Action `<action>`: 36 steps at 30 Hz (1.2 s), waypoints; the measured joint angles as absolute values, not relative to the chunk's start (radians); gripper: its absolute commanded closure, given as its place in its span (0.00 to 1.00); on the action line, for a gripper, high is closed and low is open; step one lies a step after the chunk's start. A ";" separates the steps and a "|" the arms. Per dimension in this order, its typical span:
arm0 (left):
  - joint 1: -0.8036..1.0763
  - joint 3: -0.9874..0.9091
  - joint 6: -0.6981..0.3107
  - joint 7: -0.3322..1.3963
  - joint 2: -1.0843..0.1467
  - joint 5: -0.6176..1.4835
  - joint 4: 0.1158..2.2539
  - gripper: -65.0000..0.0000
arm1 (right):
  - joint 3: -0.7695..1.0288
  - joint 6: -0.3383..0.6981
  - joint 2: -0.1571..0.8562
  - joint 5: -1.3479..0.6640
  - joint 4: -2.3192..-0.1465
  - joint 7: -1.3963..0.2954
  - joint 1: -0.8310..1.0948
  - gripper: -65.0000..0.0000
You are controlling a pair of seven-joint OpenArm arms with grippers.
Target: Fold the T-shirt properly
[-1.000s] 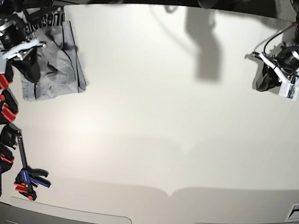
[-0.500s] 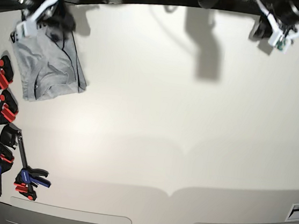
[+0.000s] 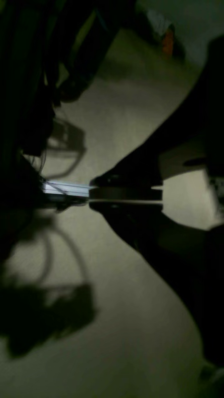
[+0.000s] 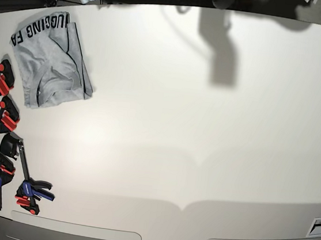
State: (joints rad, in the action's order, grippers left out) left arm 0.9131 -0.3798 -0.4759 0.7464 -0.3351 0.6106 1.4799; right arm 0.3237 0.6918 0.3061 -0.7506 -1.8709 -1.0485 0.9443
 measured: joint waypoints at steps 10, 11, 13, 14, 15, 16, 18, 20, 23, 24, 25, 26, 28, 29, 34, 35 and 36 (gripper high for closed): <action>0.696 -0.374 -0.662 0.697 -0.331 0.698 1.059 1.00 | -0.101 0.420 0.354 -0.337 -1.201 -0.666 0.756 1.00; 0.682 -0.364 -0.664 0.669 -0.332 0.701 1.036 1.00 | -0.136 0.379 0.355 -0.342 -1.144 -0.644 0.724 1.00; 0.655 -0.326 -0.669 0.585 -0.333 0.684 0.999 1.00 | -0.200 0.303 0.349 -0.341 -1.039 -0.591 0.663 1.00; 0.644 -0.298 -0.670 0.527 -0.333 0.643 0.984 1.00 | -0.234 0.277 0.345 -0.341 -0.992 -0.560 0.637 1.00; 0.632 -0.263 -0.669 0.470 -0.336 0.578 0.968 1.00 | -0.265 0.250 0.340 -0.343 -0.949 -0.514 0.611 1.00; 0.619 -0.221 -0.670 0.422 -0.338 0.510 0.951 1.00 | -0.292 0.216 0.331 -0.342 -0.911 -0.484 0.585 1.00; 0.595 -0.128 -0.669 0.305 -0.338 0.374 0.919 1.00 | -0.338 0.160 0.302 -0.342 -0.843 -0.434 0.535 1.00; 0.573 -0.031 -0.668 0.210 -0.334 0.286 0.886 1.00 | -0.371 0.115 0.266 -0.341 -0.786 -0.403 0.487 1.00; 0.536 0.089 -0.581 0.159 -0.320 0.251 0.841 1.00 | -0.391 0.036 0.210 -0.343 -0.703 -0.381 0.422 1.00; 0.525 0.115 -0.524 0.168 -0.307 0.243 0.825 1.00 | -0.391 0.014 0.194 -0.342 -0.677 -0.375 0.403 1.00; 0.516 0.131 -0.433 0.163 -0.287 0.247 0.810 1.00 | -0.391 -0.014 0.179 -0.342 -0.651 -0.366 0.383 1.00; 0.506 0.139 -0.344 0.162 -0.269 0.250 0.795 1.00 | -0.391 -0.039 0.167 -0.342 -0.629 -0.353 0.364 1.00; 0.490 0.144 -0.245 0.162 -0.243 0.235 0.770 1.00 | -0.391 -0.068 0.149 -0.342 -0.594 -0.336 0.326 1.00; 0.487 0.144 -0.216 0.160 -0.229 0.215 0.762 1.00 | -0.391 -0.080 0.141 -0.341 -0.582 -0.334 0.310 1.00; 0.469 0.144 -0.190 0.157 -0.176 0.183 0.754 1.00 | -0.391 -0.118 0.122 -0.379 -0.564 -0.334 0.246 1.00; 0.467 0.144 -0.191 0.157 -0.168 0.183 0.754 1.00 | -0.391 -0.132 0.122 -0.414 -0.564 -0.333 0.238 1.00; 0.463 0.144 -0.191 0.156 -0.163 0.183 0.754 1.00 | -0.391 -0.146 0.121 -0.445 -0.564 -0.333 0.229 1.00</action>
